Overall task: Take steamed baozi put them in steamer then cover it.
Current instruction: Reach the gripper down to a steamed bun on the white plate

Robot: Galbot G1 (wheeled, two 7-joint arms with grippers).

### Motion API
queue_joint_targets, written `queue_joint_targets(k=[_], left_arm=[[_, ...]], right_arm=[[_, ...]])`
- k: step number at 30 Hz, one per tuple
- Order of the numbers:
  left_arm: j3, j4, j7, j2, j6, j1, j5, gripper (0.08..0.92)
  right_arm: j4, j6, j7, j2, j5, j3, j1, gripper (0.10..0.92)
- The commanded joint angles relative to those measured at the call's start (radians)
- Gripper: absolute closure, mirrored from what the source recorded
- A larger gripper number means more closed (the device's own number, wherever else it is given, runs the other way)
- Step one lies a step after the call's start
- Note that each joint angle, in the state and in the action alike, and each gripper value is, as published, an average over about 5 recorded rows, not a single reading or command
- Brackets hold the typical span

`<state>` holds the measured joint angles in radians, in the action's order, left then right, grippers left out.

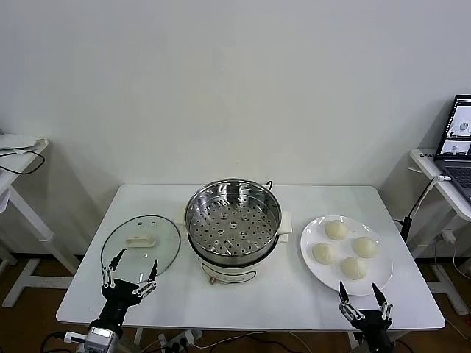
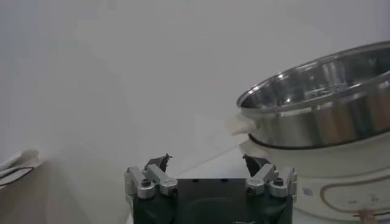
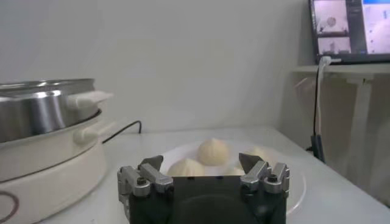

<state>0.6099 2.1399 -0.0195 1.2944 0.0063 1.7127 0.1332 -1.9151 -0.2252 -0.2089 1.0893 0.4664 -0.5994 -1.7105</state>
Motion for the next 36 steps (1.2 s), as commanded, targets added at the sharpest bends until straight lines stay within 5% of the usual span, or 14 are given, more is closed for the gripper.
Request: queue_joint_targets(k=[1, 10, 17, 24, 29, 36], left_arm=[[-0.01, 0.019, 0.0, 0.004, -0.005, 0.007, 0.0, 0.177], [-0.013, 0.03, 0.002, 0.013, -0.01, 0.008, 0.0, 0.177], [-0.012, 0.035, 0.012, 0.012, -0.009, 0.006, -0.005, 0.177], [-0.01, 0.044, 0.027, 0.018, -0.011, 0.007, -0.011, 0.177], [-0.005, 0.046, 0.035, 0.022, -0.012, 0.009, -0.014, 0.177], [0.002, 0.047, 0.045, 0.029, -0.013, 0.017, -0.02, 0.177]], right_arm=[[0.043, 0.191, -0.105, -0.11, 0.039, -0.011, 0.281, 0.203], [0.361, 0.274, -0.101, -0.316, 0.304, 0.257, 0.799, 0.203], [0.626, 0.31, 0.332, -0.488, 0.365, 0.589, 1.134, 0.203], [0.829, 0.301, 0.882, -0.563, 0.222, 0.975, 1.477, 0.203], [0.968, 0.257, 1.298, -0.522, -0.034, 1.163, 1.691, 0.203], [1.054, 0.242, 1.497, -0.423, -0.329, 1.283, 1.837, 0.203]])
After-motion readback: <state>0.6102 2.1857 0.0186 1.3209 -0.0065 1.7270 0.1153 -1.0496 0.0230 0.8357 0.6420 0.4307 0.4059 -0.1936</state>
